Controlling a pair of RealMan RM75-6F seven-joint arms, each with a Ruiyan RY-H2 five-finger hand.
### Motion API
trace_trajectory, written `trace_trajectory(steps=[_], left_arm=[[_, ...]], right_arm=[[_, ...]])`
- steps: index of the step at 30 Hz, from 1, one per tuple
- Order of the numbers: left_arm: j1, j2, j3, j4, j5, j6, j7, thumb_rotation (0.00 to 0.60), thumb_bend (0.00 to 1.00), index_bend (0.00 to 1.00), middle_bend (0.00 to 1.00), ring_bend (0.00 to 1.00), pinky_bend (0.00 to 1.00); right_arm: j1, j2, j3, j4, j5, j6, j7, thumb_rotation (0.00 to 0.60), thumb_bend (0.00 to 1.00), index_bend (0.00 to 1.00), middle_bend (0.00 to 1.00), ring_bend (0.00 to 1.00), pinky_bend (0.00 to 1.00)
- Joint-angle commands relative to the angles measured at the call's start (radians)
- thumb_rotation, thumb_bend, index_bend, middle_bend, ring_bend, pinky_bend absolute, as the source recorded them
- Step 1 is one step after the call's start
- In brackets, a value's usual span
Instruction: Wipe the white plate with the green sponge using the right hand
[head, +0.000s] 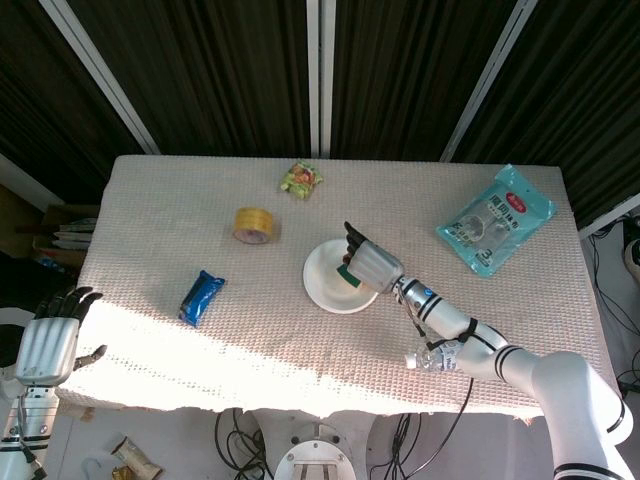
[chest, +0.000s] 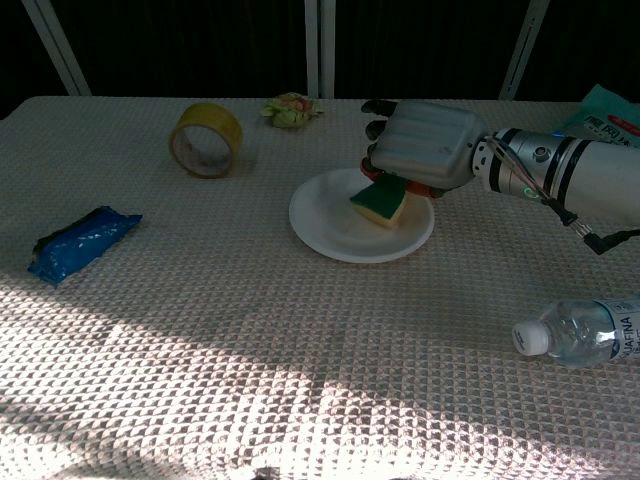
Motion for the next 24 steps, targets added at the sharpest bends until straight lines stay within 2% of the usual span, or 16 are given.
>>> trace_trajectory(steps=[1,8,12,21,24], left_arm=[[0.001,-0.001,0.001,0.0,0.0,0.001,-0.002,0.6,0.09,0.25,0.2,0.15,0.2],[0.003,0.0,-0.001,0.007,0.002,0.004,-0.011,0.6,0.09,0.25,0.2,0.15,0.2],[0.001,-0.003,-0.002,0.01,0.003,0.002,-0.013,0.6,0.09,0.25,0.2,0.15,0.2],[0.002,-0.004,-0.001,0.018,0.0,-0.001,-0.02,0.6,0.09,0.25,0.2,0.15,0.2],[0.001,-0.005,-0.001,0.02,0.002,-0.001,-0.025,0.6,0.09,0.25,0.2,0.15,0.2]], right_arm=[[0.003,-0.033,-0.009,0.036,0.007,-0.038,-0.066,0.6,0.41,0.66,0.44,0.2,0.04],[-0.003,-0.02,0.029,0.012,0.02,0.022,-0.057,0.6,0.41,0.66,0.45,0.2,0.04],[0.001,0.004,0.04,-0.008,0.032,0.012,-0.078,0.6,0.41,0.66,0.45,0.2,0.04],[0.021,-0.042,0.008,0.045,0.03,-0.076,-0.151,0.6,0.41,0.66,0.45,0.2,0.03],[0.022,-0.052,0.008,0.05,0.028,-0.072,-0.161,0.6,0.41,0.67,0.45,0.2,0.02]])
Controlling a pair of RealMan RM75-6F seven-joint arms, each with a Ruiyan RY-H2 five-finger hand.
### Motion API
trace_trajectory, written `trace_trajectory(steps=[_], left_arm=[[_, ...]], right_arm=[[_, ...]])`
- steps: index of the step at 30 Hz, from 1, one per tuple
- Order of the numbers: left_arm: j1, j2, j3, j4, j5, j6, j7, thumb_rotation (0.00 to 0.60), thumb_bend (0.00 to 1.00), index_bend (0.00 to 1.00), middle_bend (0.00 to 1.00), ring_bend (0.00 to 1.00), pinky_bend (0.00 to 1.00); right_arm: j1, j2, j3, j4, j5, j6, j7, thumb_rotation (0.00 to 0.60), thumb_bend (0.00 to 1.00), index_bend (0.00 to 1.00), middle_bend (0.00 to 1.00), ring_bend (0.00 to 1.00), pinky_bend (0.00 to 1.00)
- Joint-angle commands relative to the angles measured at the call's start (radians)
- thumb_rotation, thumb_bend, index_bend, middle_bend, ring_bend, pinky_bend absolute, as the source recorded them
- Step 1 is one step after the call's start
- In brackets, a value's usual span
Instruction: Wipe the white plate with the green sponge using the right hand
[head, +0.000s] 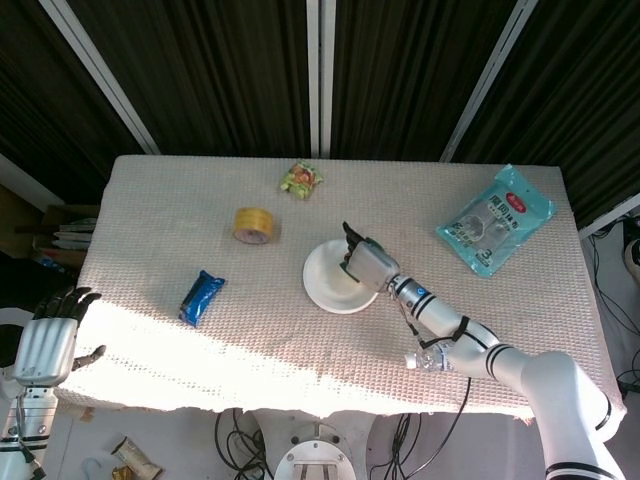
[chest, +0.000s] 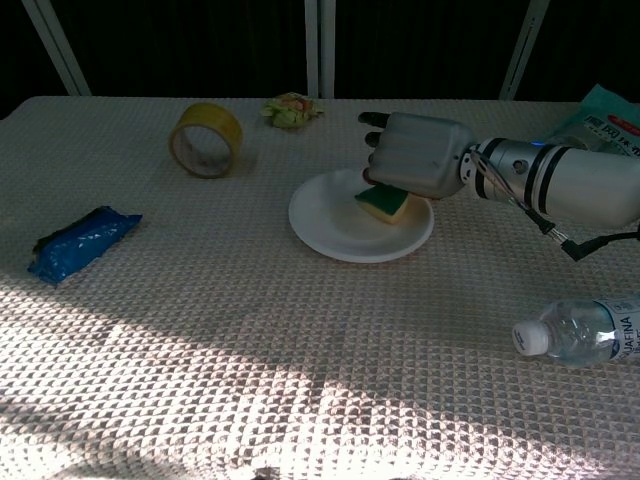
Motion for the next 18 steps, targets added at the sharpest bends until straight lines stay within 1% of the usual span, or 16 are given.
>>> trace_trajectory(steps=[1,5,9,13,18], left_arm=[[0.0,-0.001,0.0,0.002,0.002,0.001,-0.002,0.6,0.09,0.25,0.2,0.15,0.2],[0.001,-0.001,0.0,0.007,0.003,0.002,-0.007,0.6,0.09,0.25,0.2,0.15,0.2],[0.0,-0.002,-0.001,0.007,0.005,0.004,-0.006,0.6,0.09,0.25,0.2,0.15,0.2],[0.005,-0.002,0.001,0.008,0.004,0.008,-0.008,0.6,0.09,0.25,0.2,0.15,0.2],[0.01,-0.004,0.004,0.01,0.002,0.009,-0.01,0.6,0.09,0.25,0.2,0.15,0.2]], right_arm=[[0.001,-0.007,0.003,0.0,-0.001,0.012,0.001,0.6,0.41,0.67,0.45,0.2,0.01],[0.002,0.023,0.035,-0.046,0.005,0.064,0.028,0.6,0.41,0.67,0.46,0.2,0.01],[0.018,0.038,0.05,-0.093,0.01,0.058,0.027,0.6,0.41,0.67,0.46,0.2,0.01],[0.038,0.016,0.041,-0.09,0.01,0.014,-0.004,0.6,0.41,0.67,0.46,0.2,0.01],[0.05,-0.022,0.018,-0.044,0.006,-0.036,-0.06,0.6,0.41,0.67,0.46,0.2,0.01]])
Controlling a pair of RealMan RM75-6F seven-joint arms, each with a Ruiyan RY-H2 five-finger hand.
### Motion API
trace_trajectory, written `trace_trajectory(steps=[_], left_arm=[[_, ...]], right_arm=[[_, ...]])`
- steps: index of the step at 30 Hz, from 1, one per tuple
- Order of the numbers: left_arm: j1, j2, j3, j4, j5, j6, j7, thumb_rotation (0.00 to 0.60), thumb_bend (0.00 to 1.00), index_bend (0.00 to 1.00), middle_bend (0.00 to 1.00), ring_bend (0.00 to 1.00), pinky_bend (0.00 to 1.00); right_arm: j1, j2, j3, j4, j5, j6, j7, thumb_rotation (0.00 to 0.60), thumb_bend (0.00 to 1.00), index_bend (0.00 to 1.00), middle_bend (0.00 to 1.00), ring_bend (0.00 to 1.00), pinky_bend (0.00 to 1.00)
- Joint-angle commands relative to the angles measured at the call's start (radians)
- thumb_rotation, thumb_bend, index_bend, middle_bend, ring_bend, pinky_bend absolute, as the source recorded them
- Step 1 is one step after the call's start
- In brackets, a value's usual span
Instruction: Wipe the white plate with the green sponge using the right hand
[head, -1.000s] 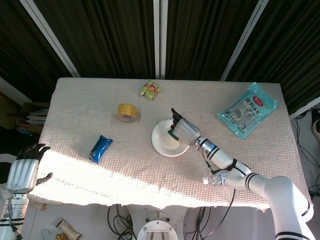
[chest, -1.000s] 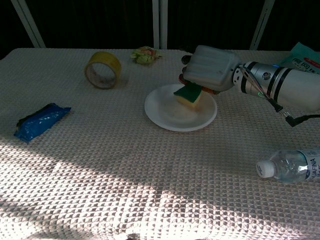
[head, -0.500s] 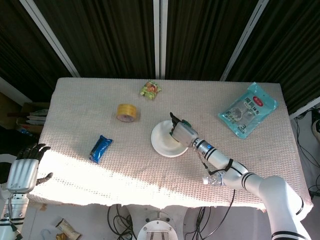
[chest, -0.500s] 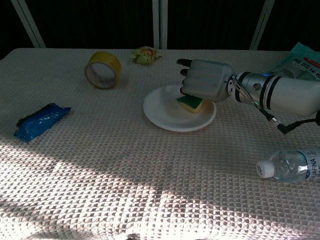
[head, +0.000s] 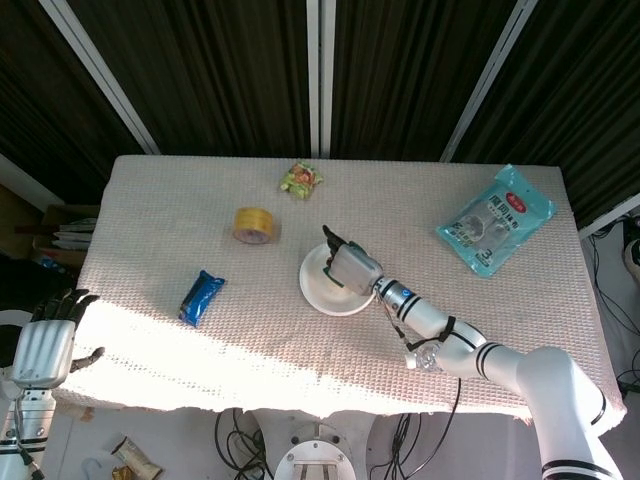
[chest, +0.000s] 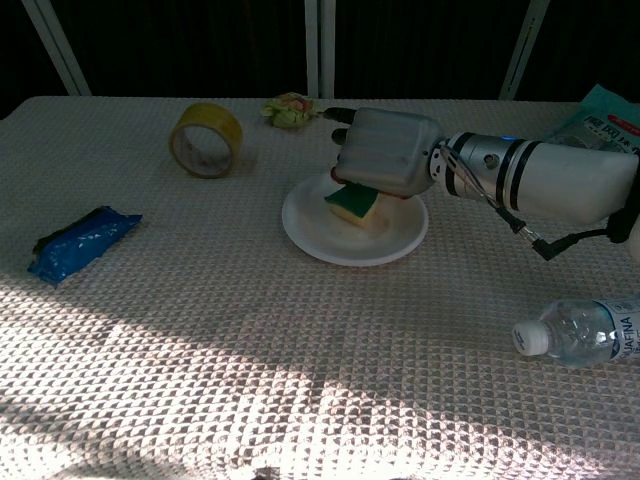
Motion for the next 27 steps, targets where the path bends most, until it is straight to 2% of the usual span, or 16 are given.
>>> trace_trajectory(steps=[1,11,21,27], left_arm=[[0.0,0.0,0.0,0.001,0.003,0.001,0.0,0.6,0.09,0.25,0.2,0.15,0.2],[-0.005,0.002,-0.004,0.0,0.011,0.002,-0.002,0.6,0.09,0.25,0.2,0.15,0.2],[-0.002,0.002,-0.004,0.0,0.001,-0.002,-0.003,0.6,0.09,0.25,0.2,0.15,0.2],[-0.006,0.006,-0.006,-0.002,0.009,-0.002,-0.003,0.6,0.09,0.25,0.2,0.15,0.2]], right_arm=[[0.008,-0.023,-0.014,0.028,-0.002,-0.024,-0.037,0.6,0.41,0.67,0.46,0.2,0.01],[0.012,0.02,0.033,-0.062,0.006,0.051,0.012,0.6,0.41,0.67,0.46,0.21,0.01],[0.03,-0.069,-0.012,0.035,0.004,-0.037,-0.026,0.6,0.41,0.67,0.46,0.21,0.01],[0.017,-0.047,0.012,0.01,0.0,0.043,0.029,0.6,0.41,0.67,0.47,0.21,0.01]])
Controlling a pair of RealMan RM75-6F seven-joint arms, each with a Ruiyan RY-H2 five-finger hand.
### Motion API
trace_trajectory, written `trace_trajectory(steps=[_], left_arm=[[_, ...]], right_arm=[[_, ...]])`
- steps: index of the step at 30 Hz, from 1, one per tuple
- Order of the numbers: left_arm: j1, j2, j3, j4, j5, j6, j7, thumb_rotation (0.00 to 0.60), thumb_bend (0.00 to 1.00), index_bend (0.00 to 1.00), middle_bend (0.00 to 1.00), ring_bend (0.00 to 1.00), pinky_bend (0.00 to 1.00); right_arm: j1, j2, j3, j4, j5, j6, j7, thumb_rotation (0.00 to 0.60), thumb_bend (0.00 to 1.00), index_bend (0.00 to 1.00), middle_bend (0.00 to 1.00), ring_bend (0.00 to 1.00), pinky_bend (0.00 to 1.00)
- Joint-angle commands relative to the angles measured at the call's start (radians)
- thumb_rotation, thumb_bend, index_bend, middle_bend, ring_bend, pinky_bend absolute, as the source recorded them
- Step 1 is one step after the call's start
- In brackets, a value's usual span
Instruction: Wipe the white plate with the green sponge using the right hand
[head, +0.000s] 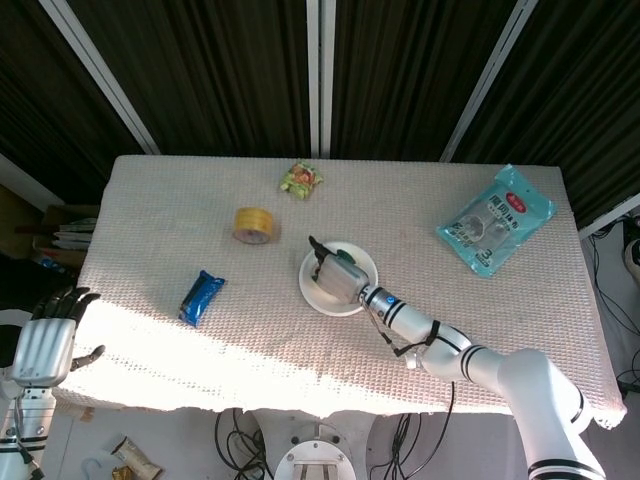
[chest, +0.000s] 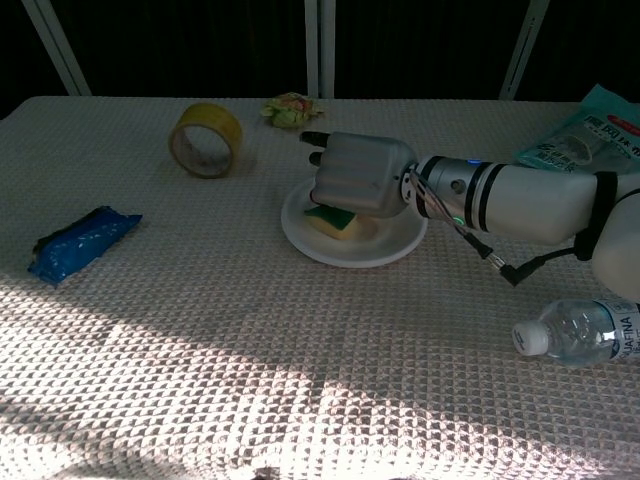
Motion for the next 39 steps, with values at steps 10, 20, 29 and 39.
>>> trace_trajectory(steps=[10,20,29,39], left_arm=[[-0.004,0.003,-0.001,-0.007,0.011,0.003,0.006,0.6,0.09,0.25,0.2,0.15,0.2],[-0.007,0.003,-0.001,-0.013,0.016,0.003,0.015,0.6,0.09,0.25,0.2,0.15,0.2],[-0.01,0.005,-0.004,-0.025,0.016,0.003,0.026,0.6,0.09,0.25,0.2,0.15,0.2],[-0.007,0.01,-0.009,-0.02,0.02,0.018,0.008,0.6,0.09,0.25,0.2,0.15,0.2]], right_arm=[[-0.105,0.152,0.06,-0.136,0.101,0.106,0.078,0.6,0.41,0.65,0.46,0.21,0.01],[-0.237,0.2,0.024,-0.173,0.203,0.109,0.102,0.6,0.4,0.5,0.42,0.2,0.01],[-0.264,0.199,0.044,-0.21,0.284,0.073,0.055,0.6,0.26,0.06,0.14,0.01,0.0],[-0.362,0.349,0.056,-0.391,0.276,0.246,0.097,0.6,0.24,0.0,0.09,0.0,0.0]])
